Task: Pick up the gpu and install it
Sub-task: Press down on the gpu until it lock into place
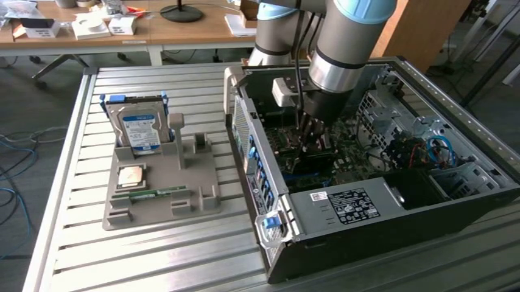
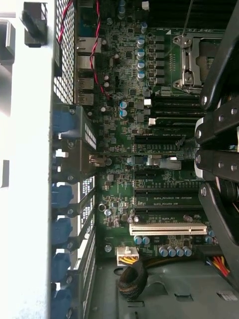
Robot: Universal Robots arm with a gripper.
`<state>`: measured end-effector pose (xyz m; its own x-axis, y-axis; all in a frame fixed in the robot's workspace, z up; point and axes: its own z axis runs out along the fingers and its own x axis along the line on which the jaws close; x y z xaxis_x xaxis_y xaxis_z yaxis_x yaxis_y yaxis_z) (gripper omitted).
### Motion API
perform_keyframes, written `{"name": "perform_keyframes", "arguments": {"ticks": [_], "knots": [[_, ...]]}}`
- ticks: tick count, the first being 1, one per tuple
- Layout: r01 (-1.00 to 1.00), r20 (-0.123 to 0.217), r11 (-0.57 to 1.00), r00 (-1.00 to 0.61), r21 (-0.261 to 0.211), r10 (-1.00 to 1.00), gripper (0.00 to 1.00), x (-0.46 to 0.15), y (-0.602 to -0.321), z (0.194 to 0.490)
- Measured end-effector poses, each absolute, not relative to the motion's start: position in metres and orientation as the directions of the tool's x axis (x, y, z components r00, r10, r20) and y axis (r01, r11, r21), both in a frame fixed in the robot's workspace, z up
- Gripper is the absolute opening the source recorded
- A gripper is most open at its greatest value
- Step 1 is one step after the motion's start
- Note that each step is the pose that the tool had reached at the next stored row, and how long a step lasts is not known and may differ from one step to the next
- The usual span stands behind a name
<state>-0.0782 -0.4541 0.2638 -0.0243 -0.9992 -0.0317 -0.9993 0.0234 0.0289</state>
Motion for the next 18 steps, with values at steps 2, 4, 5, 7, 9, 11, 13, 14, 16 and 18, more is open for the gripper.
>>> {"name": "perform_keyframes", "arguments": {"ticks": [2,4,5,7,9,11,13,14,16,18], "knots": [[-0.999,-0.031,0.023,-0.024,0.029,-0.999,0.11,-0.0782,-0.4542,0.2638],[-0.999,-0.031,0.023,-0.024,0.029,-0.999,0.11,-0.0785,-0.4543,0.2634],[-0.999,-0.031,0.023,-0.024,0.029,-0.999,0.11,-0.0788,-0.4543,0.2630],[-0.999,-0.032,0.023,-0.024,0.029,-0.999,0.11,-0.0789,-0.4542,0.2627],[-0.999,-0.032,0.023,-0.024,0.029,-0.999,0.11,-0.0790,-0.4542,0.2626],[-0.999,-0.032,0.023,-0.024,0.029,-0.999,0.11,-0.0792,-0.4542,0.2625],[-0.999,-0.032,0.023,-0.024,0.029,-0.999,0.11,-0.0799,-0.4542,0.2618],[-0.999,-0.032,0.023,-0.024,0.029,-0.999,0.11,-0.0801,-0.4543,0.2617],[-0.999,-0.032,0.023,-0.024,0.029,-0.999,0.11,-0.0801,-0.4542,0.2617],[-0.999,-0.032,0.023,-0.024,0.029,-0.999,0.11,-0.0801,-0.4542,0.2616]]}}
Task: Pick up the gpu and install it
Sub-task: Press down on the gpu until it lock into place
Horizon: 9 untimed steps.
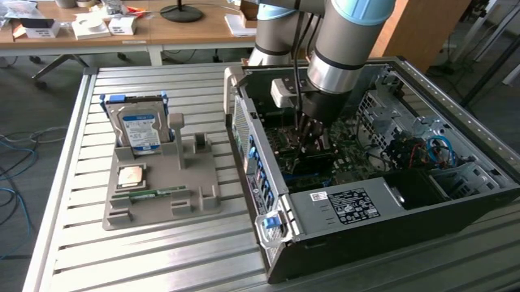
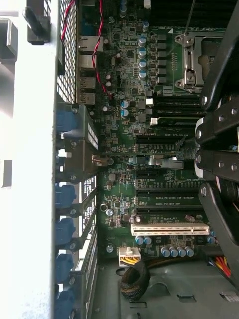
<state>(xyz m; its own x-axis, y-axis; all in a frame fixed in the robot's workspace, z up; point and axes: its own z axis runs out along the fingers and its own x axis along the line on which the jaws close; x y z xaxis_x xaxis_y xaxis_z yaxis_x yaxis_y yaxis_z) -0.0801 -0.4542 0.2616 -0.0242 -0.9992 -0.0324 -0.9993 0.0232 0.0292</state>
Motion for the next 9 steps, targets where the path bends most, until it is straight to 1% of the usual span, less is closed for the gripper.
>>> {"name": "perform_keyframes", "arguments": {"ticks": [9], "knots": [[-0.999,-0.033,0.023,-0.024,0.029,-0.999,0.11,-0.0802,-0.4542,0.2651]]}}
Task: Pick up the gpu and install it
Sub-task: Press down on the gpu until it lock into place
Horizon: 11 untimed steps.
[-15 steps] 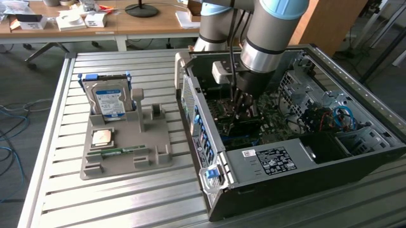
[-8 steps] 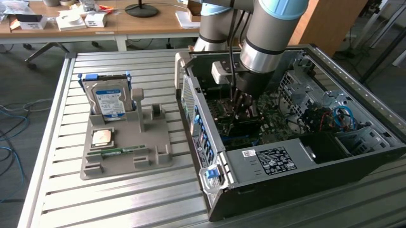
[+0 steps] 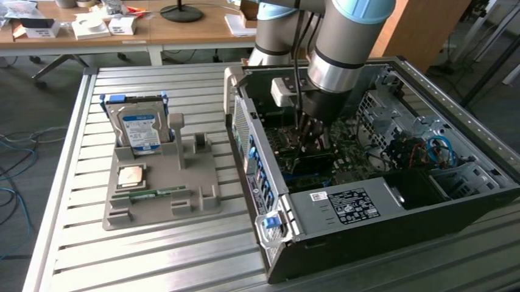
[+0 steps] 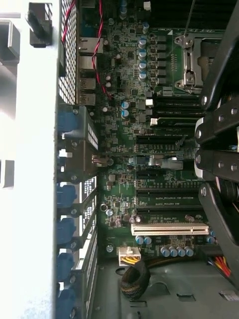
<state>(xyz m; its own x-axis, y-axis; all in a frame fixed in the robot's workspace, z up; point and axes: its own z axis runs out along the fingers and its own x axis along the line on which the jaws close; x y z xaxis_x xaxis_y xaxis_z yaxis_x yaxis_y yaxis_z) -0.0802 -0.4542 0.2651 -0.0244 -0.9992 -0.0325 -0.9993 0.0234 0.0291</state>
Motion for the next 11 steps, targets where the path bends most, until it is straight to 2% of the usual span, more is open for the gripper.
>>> {"name": "perform_keyframes", "arguments": {"ticks": [11], "knots": [[-0.999,-0.032,0.023,-0.024,0.029,-0.999,0.11,-0.080,-0.454,0.283]]}}
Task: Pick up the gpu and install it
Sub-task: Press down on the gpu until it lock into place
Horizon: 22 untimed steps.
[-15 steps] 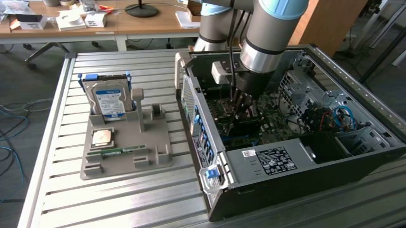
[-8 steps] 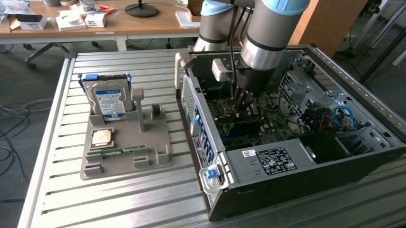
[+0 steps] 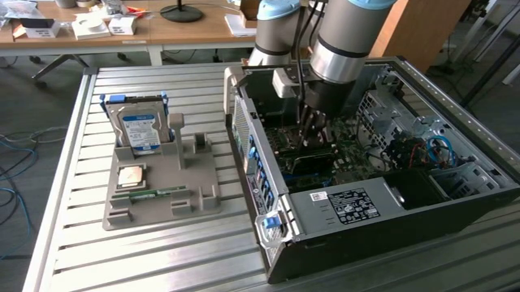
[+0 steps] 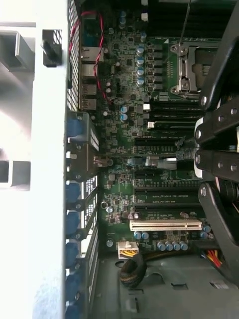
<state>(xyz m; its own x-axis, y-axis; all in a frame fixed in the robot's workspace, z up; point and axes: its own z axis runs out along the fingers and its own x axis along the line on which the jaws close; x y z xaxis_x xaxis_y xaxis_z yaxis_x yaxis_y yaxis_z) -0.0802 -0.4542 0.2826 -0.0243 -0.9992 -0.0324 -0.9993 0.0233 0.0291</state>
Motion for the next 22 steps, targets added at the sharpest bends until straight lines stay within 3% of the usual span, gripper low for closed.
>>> {"name": "perform_keyframes", "arguments": {"ticks": [22], "knots": [[-0.999,-0.033,0.023,-0.024,0.029,-0.999,0.11,-0.080,-0.454,0.328]]}}
